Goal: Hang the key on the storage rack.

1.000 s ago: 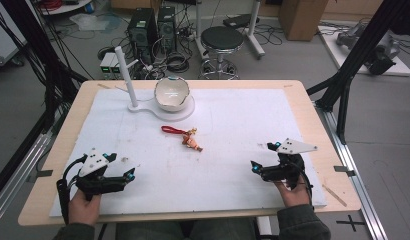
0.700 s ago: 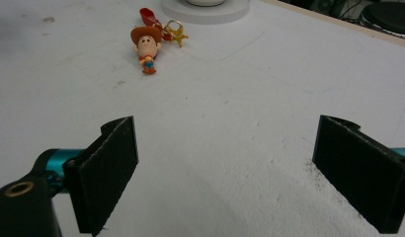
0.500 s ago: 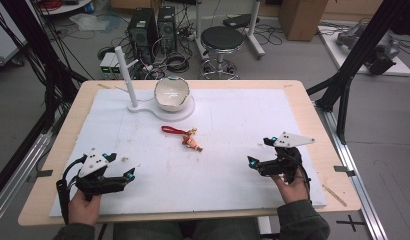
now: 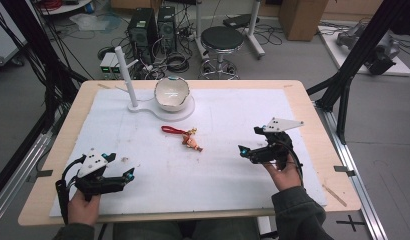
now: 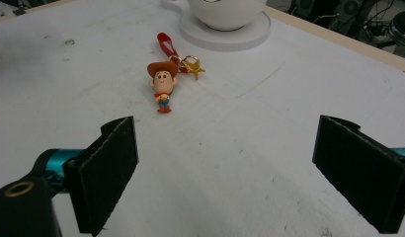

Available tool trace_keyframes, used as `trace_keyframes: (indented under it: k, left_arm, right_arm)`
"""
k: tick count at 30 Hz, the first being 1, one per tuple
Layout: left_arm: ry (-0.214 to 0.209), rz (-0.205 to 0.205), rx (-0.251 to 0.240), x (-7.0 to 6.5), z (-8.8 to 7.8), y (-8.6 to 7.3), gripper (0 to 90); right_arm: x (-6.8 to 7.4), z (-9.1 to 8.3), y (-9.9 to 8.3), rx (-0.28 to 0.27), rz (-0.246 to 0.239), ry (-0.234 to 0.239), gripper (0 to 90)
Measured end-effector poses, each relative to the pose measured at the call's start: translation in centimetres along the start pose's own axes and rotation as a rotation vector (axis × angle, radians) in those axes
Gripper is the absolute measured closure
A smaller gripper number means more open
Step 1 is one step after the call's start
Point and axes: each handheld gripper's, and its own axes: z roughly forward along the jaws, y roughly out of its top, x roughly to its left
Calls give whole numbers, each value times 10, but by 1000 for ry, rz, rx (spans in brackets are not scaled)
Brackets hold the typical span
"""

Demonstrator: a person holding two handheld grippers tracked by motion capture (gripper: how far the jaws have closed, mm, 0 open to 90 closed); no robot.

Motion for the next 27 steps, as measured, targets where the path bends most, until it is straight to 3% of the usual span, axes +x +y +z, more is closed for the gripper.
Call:
trace_keyframes:
  k: [20, 27]
  left_arm:
    - [-2, 3, 1, 0, 0, 0, 205]
    - [-2, 3, 2, 0, 0, 0, 205]
  right_arm:
    - [0, 21, 33, 38, -16, 44, 95]
    - [5, 29, 45, 35, -43, 62, 95]
